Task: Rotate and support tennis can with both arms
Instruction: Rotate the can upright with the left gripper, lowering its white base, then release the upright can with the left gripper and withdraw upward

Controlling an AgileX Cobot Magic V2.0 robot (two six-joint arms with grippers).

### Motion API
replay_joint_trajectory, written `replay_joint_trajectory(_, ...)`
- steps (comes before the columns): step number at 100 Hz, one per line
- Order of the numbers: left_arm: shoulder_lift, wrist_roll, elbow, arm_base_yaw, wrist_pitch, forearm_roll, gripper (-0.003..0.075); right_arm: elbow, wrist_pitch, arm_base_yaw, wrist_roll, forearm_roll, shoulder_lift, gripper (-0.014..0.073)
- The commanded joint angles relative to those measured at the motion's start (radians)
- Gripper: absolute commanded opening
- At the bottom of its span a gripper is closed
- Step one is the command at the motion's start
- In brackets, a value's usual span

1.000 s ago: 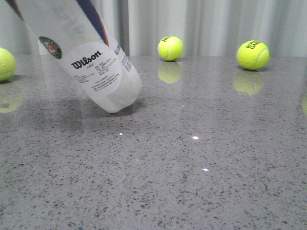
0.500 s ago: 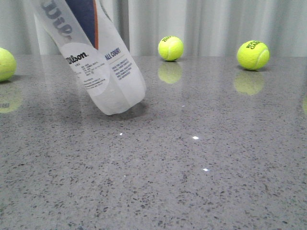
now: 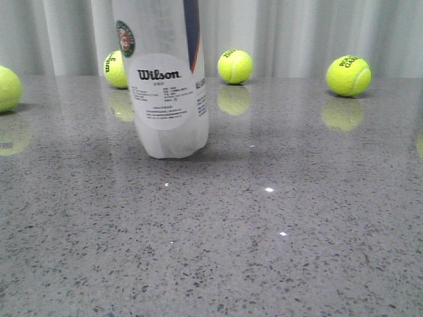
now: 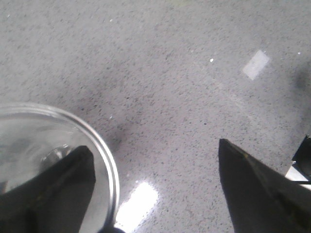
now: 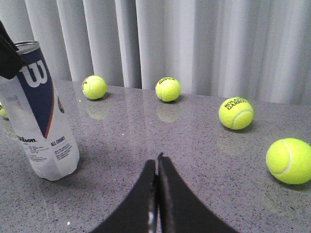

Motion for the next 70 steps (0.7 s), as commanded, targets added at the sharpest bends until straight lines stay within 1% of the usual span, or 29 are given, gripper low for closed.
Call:
replay_joint_trajectory(1, -0.035, -0.003, -0.035, -0.014, -0.072, -0.034, 0.0512, -0.024, -0.087, -0.006, -0.007, -0.002, 0.01, -0.0057)
replay_joint_trajectory(18, -0.035, -0.003, -0.035, -0.014, -0.076, -0.034, 0.0512, -0.024, -0.087, -0.006, -0.007, -0.002, 0.01, -0.0057)
replay_joint_trajectory(34, -0.037, -0.003, -0.05, -0.014, -0.115, -0.036, 0.0512, -0.024, -0.087, -0.006, -0.007, -0.002, 0.01, -0.0057)
replay_joint_trajectory(45, -0.051, 0.025, -0.069, -0.014, -0.179, -0.036, 0.0508, -0.024, -0.087, -0.006, -0.007, -0.002, 0.01, -0.0057)
replay_joint_trajectory(49, -0.064, 0.03, -0.069, -0.014, -0.213, -0.031, 0.0489, -0.024, -0.087, -0.006, -0.007, -0.002, 0.01, -0.0057)
replay_joint_trajectory(53, -0.078, 0.029, -0.069, -0.014, -0.234, -0.023, 0.0449, -0.024, -0.087, -0.006, -0.007, -0.002, 0.01, -0.0057)
replay_joint_trajectory(57, -0.093, 0.029, -0.066, -0.014, -0.25, -0.01, 0.0389, -0.024, -0.087, -0.006, -0.007, -0.002, 0.01, -0.0057)
replay_joint_trajectory(60, -0.106, 0.029, -0.062, -0.014, -0.262, -0.003, 0.0323, -0.024, -0.087, -0.006, -0.007, -0.002, 0.01, -0.0057)
replay_joint_trajectory(62, -0.113, 0.029, -0.06, -0.014, -0.268, -0.001, 0.0294, -0.024, -0.087, -0.006, -0.007, -0.002, 0.01, -0.0057)
replay_joint_trajectory(67, -0.14, 0.029, -0.043, -0.014, -0.291, 0.011, 0.0171, -0.024, -0.087, -0.006, -0.007, -0.002, 0.01, -0.0057)
replay_joint_trajectory(69, -0.147, 0.029, -0.035, -0.014, -0.298, 0.015, 0.0141, -0.024, -0.087, -0.006, -0.007, -0.002, 0.01, -0.0057)
replay_joint_trajectory(70, -0.154, 0.029, -0.029, -0.014, -0.304, 0.017, 0.011, -0.024, -0.087, -0.006, -0.007, -0.002, 0.01, -0.0057)
